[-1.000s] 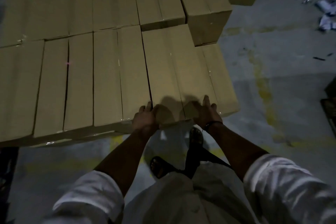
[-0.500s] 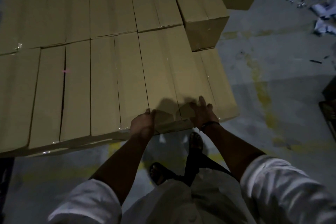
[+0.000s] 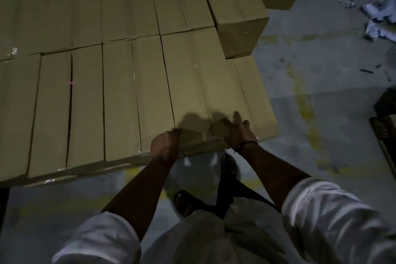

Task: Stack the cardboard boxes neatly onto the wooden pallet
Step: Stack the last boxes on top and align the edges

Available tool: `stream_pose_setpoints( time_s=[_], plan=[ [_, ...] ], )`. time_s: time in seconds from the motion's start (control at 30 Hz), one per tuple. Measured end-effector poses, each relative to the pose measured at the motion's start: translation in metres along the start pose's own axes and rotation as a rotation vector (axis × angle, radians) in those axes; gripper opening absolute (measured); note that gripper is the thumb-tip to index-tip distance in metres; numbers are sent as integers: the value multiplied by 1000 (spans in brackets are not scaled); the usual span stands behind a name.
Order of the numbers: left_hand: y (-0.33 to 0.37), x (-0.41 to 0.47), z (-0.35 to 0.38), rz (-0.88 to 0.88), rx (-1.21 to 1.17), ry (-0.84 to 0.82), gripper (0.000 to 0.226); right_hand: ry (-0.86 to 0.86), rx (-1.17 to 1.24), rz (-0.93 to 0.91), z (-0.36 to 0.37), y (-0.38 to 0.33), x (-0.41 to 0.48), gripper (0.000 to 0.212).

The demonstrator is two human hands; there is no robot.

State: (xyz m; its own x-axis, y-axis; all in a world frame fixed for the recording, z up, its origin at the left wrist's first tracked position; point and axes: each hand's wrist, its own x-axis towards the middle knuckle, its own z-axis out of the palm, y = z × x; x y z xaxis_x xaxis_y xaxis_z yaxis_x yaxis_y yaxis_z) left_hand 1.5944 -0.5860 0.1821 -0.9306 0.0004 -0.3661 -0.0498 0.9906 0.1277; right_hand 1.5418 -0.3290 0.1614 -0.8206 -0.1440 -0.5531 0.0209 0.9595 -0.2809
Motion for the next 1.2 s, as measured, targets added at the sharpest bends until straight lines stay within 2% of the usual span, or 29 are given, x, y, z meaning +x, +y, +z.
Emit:
stream_pose_setpoints(
  time_s=[0.67,0.93,1.2],
  plan=[
    [7,-4,-9,-5,70,-44,46,9,18,22,-1,-3,1,65],
    [9,0,-20,-19,86,-41,46,59,-207,46,11,-12,-4,59],
    [11,1,-18,-12,93,-34,46,69,-157,42,7,-10,-2,52]
  ],
)
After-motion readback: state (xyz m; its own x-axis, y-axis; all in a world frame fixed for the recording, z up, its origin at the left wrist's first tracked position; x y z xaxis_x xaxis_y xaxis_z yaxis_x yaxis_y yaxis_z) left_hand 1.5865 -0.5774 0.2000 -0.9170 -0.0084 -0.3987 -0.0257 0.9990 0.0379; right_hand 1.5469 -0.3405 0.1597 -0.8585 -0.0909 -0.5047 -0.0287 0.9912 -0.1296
